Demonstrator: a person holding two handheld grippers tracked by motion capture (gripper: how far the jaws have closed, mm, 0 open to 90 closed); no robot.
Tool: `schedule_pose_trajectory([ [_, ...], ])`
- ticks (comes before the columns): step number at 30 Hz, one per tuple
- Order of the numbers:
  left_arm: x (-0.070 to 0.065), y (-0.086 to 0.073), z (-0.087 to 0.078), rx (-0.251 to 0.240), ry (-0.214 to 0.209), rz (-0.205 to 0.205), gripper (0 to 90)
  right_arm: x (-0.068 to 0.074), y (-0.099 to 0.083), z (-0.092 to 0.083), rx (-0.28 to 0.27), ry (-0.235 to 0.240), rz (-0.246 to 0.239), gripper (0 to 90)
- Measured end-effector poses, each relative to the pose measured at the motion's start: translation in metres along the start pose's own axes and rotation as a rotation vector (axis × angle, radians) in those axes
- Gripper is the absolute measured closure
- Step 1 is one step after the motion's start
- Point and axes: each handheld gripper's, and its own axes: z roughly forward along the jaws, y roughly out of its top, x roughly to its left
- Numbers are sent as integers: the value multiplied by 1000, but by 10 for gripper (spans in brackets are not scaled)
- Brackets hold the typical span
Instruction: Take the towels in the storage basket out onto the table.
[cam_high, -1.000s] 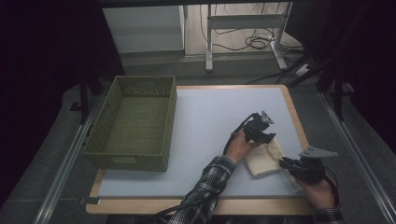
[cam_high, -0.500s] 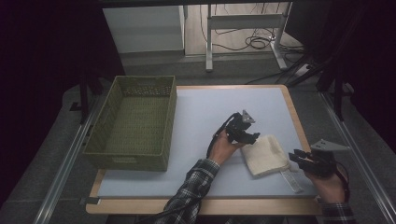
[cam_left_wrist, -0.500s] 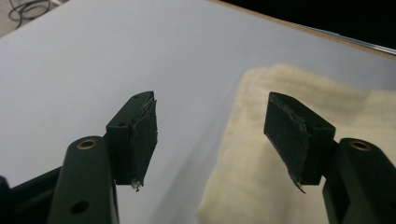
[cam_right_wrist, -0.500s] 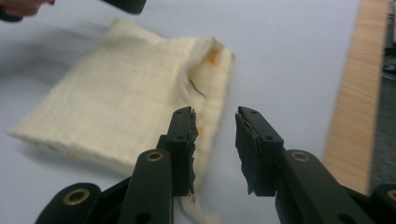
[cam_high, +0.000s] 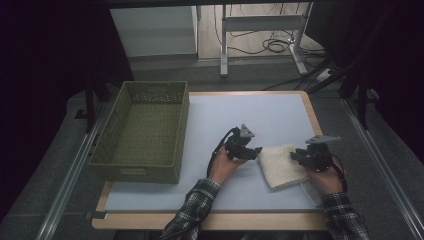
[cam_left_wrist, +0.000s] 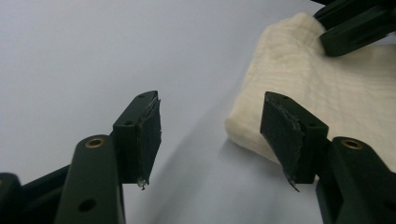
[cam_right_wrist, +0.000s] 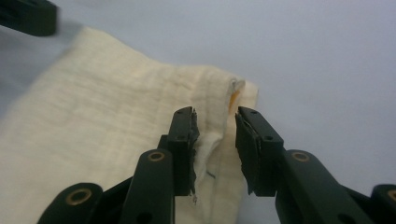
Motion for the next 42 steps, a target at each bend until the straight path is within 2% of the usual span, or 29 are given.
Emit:
schedule_pose_trajectory([
  [1,-1,-1,0,2,-9,1,404,-1,-1,3,13,1,-1,691],
  [3,-2,-2,2,4,-16,1,433,-1,-3,5,5,17,-1,826],
  [4,-3,-2,3,5,-20,-2,436,0,-4,3,0,12,-4,852],
  [8,-5,-1,5,5,-25,4,448,5,-1,-6,-16,-5,-31,868],
  [12,-5,1,3,-11,-28,-1,448,7,4,-24,-60,-13,-52,867],
  [14,-4,3,2,-20,-31,-9,447,5,6,-30,-67,-23,-52,866],
  [16,-5,5,3,-25,-35,-13,447,0,7,-29,-49,-29,-36,862],
  [18,-7,7,4,-22,-34,-7,446,-6,4,-21,-15,-35,-22,849],
  [20,-10,9,6,-14,-34,-3,446,-12,-1,-11,9,-27,3,762],
  [22,-12,10,8,-14,-36,0,446,-13,-6,-9,2,-33,10,720],
  [24,-13,12,11,-8,-42,1,447,-11,-7,-17,-22,-29,14,692],
  [26,-14,13,14,6,-33,0,447,-5,-7,-28,-41,-35,-7,670],
  [29,-11,11,18,20,-37,-28,448,5,-12,-45,-50,-39,-41,645],
  [32,-6,6,22,33,-41,-53,461,15,-24,-58,-46,-21,-33,603],
  [35,-4,1,27,56,-36,-51,462,19,-36,-57,-20,-18,-22,579],
  [38,-4,-1,31,74,-38,-49,461,15,-47,-51,0,-28,19,550],
  [41,-3,-1,34,80,-45,-54,457,8,-57,-46,11,3,70,536],
  [42,-3,-1,34,83,-46,-48,451,6,-59,-47,-5,8,76,540],
])
